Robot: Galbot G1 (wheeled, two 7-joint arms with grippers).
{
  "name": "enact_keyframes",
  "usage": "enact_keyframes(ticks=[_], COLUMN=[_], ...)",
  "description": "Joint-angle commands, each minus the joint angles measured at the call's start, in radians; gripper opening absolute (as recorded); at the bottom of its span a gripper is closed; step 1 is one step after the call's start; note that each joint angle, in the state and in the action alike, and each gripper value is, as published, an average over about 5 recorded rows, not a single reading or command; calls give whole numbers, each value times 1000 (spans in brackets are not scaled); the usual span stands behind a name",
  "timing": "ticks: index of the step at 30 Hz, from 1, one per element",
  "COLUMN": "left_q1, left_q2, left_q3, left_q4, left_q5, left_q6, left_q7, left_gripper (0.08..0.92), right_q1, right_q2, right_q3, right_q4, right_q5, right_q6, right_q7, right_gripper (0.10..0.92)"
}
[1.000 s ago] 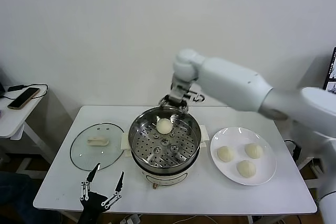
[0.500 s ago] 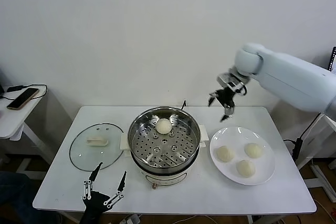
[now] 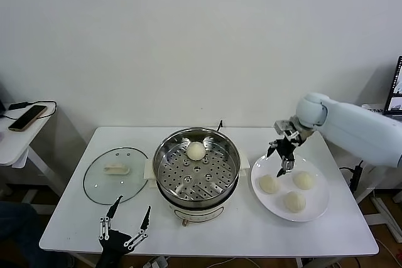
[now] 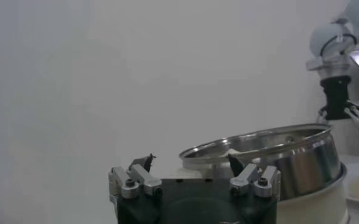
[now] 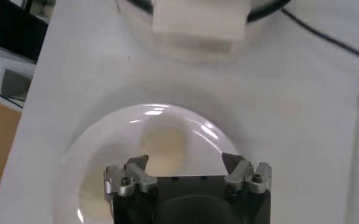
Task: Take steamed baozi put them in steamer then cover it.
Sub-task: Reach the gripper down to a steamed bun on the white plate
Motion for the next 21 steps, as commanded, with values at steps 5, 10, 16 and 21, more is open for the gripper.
enact_keyframes(ticks=[5,10,16,21], left_q1=[1,0,-1,-2], left_q2=[1,1,-1,-1], left_q3=[-1,-2,-1,-3], left_q4=[4,9,10,11], left_q5=[0,0,0,0], left_q6=[-3,-6,-6,-7], left_q7=[-2,-2,-3,-4], left_gripper=[823,823,823,823], right_q1=[-115,-130,-144,-150], right_q2=[3,17,27,31], right_q3=[28,36,44,51], right_q4=[-14,-26,-38,-41], right_q5=[-22,-30,-47,-55], right_q6=[-25,-21,-19,-18], right_q7=[68,81,83,87], right_gripper=[823,823,822,798])
